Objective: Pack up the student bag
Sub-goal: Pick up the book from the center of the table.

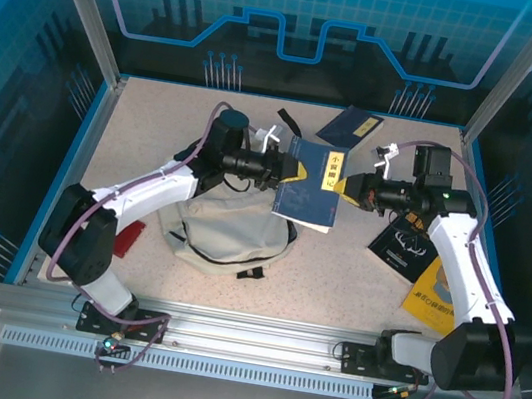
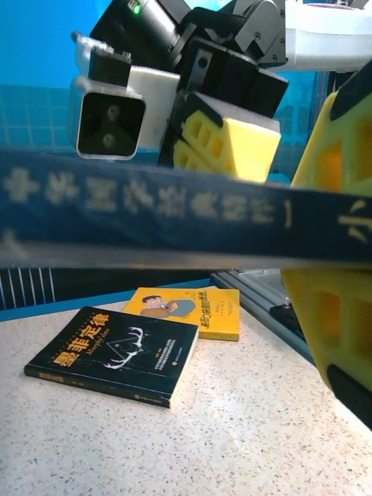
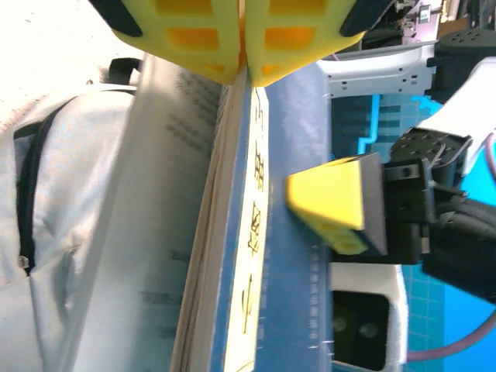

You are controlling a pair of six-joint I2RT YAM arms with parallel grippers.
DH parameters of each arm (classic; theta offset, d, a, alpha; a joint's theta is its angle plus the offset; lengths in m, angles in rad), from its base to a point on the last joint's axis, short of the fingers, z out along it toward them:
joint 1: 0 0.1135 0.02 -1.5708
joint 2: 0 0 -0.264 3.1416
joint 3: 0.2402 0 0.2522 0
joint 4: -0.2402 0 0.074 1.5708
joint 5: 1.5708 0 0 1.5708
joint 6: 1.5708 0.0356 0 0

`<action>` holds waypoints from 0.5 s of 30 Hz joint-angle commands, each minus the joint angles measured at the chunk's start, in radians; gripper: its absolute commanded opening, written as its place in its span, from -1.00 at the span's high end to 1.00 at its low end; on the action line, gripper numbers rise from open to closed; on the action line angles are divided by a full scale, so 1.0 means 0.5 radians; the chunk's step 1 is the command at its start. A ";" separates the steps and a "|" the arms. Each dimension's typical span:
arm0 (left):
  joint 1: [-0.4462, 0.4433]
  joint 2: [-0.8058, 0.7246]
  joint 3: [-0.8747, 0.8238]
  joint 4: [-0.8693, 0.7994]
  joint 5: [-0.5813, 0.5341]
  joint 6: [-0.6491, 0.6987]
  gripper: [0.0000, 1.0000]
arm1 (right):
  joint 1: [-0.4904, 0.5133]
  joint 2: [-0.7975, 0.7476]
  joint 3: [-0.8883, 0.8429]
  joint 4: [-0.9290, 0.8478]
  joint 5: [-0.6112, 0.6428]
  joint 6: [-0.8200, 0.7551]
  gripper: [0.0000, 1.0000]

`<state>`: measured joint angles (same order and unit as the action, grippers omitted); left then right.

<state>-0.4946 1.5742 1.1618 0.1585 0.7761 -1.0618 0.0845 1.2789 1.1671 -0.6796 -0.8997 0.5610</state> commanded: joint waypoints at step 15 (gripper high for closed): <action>0.020 -0.499 -0.143 -0.133 -1.063 -0.160 0.73 | 0.455 -0.420 -0.592 1.229 0.437 1.309 -1.00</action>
<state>-0.4927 1.3762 1.1072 0.0326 0.3618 -1.0958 0.2436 1.1160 0.9104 -0.2848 -0.7616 0.9962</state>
